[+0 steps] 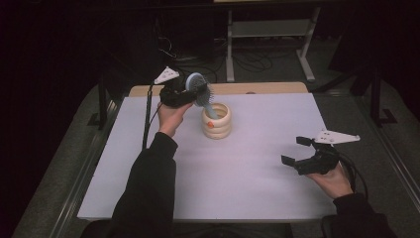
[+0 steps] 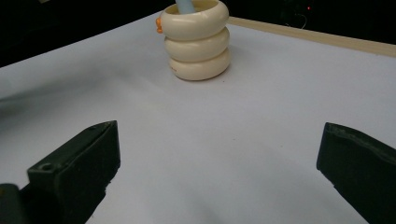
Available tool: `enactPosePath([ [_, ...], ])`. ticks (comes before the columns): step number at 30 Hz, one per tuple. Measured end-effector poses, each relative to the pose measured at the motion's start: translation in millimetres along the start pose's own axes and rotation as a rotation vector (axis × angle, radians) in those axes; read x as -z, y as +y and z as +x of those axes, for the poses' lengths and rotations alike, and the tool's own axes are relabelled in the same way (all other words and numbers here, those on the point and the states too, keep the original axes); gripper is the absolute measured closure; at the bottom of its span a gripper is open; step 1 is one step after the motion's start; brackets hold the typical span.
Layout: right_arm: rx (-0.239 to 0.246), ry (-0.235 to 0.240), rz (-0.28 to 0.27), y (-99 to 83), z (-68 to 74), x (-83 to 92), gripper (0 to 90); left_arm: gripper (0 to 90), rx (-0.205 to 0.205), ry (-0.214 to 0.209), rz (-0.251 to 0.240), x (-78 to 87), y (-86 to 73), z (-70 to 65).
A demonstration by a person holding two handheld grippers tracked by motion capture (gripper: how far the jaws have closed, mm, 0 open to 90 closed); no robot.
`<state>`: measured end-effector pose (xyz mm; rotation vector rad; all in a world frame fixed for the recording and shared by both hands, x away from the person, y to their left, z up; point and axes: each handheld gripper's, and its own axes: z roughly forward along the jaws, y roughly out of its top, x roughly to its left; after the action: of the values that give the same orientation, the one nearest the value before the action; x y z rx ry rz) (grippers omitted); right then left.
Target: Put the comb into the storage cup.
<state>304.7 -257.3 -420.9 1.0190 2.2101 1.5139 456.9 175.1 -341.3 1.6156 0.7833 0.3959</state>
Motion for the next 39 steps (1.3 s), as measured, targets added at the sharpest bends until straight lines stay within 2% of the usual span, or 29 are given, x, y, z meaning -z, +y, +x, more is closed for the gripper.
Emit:
enactPosePath([
  [13,0.002,-0.001,0.005,-0.8,0.4,-0.5,0.0,53.4,0.007,0.005,0.025,-5.3,-9.3,1.9],
  [20,0.001,-0.001,0.006,-1.3,0.2,-0.4,0.0,52.3,0.001,-0.003,0.058,-9.4,-18.2,1.5],
  [25,0.001,-0.003,0.002,-1.4,0.4,0.3,0.0,49.9,0.003,-0.005,0.064,-7.8,-18.8,1.9],
  [32,0.002,-0.003,0.004,-1.7,0.3,0.5,0.0,37.2,-0.013,0.009,0.071,-1.5,-18.8,2.0],
  [34,0.001,-0.003,0.002,-1.8,0.3,0.6,0.0,28.8,-0.015,0.021,0.087,-0.2,-18.8,3.0],
  [39,-0.002,-0.003,0.001,-2.7,-0.4,1.0,0.0,15.1,-0.031,0.012,0.145,4.0,-21.1,7.4],
])
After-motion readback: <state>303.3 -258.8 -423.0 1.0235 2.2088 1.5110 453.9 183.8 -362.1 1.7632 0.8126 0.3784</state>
